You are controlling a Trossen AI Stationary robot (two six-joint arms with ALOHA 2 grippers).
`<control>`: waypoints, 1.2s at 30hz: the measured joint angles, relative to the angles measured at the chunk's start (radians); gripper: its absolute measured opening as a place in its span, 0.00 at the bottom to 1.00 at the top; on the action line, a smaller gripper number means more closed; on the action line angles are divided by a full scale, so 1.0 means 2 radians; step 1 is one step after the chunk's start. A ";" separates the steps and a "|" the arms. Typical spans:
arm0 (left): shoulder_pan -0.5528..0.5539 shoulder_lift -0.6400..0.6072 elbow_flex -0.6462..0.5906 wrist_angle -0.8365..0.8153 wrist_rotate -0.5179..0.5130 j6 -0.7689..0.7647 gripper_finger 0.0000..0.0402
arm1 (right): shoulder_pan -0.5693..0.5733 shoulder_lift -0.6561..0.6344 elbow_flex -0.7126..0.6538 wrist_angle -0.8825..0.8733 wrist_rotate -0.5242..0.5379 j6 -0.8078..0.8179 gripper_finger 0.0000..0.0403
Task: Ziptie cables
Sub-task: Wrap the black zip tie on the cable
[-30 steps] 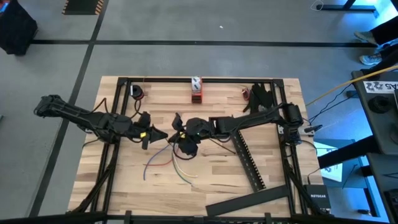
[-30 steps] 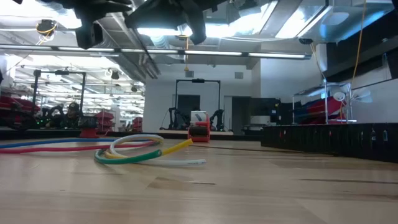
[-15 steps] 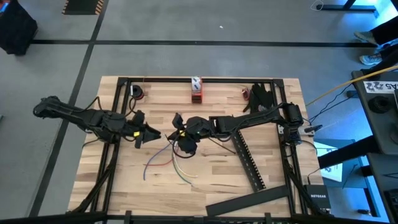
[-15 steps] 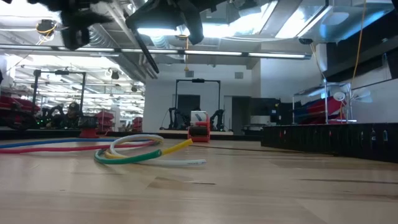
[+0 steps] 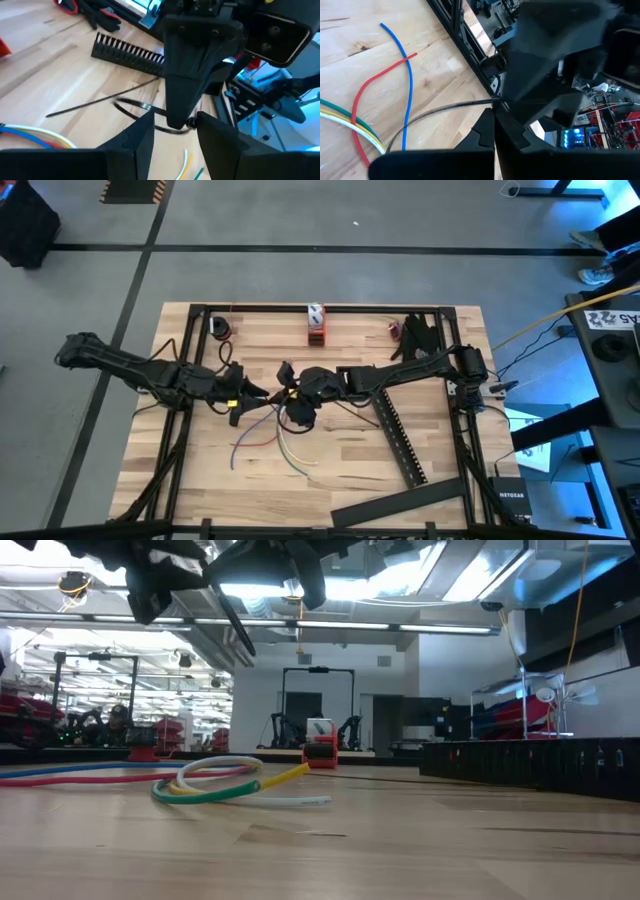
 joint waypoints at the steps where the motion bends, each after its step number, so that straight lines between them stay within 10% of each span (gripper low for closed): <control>1: 0.001 0.001 0.000 0.001 0.001 0.000 0.35 | 0.000 0.000 0.000 0.000 0.000 0.001 0.00; 16: 0.010 -0.010 0.019 0.004 0.010 0.038 0.01 | 0.010 0.002 0.003 -0.029 0.002 0.010 0.00; 29: 0.034 -0.055 0.057 -0.068 -0.005 0.035 0.03 | 0.032 0.026 0.001 -0.040 0.106 0.051 0.02; 36: 0.036 -0.055 0.056 -0.108 -0.004 0.020 0.22 | 0.022 0.004 0.005 -0.067 0.131 0.178 0.21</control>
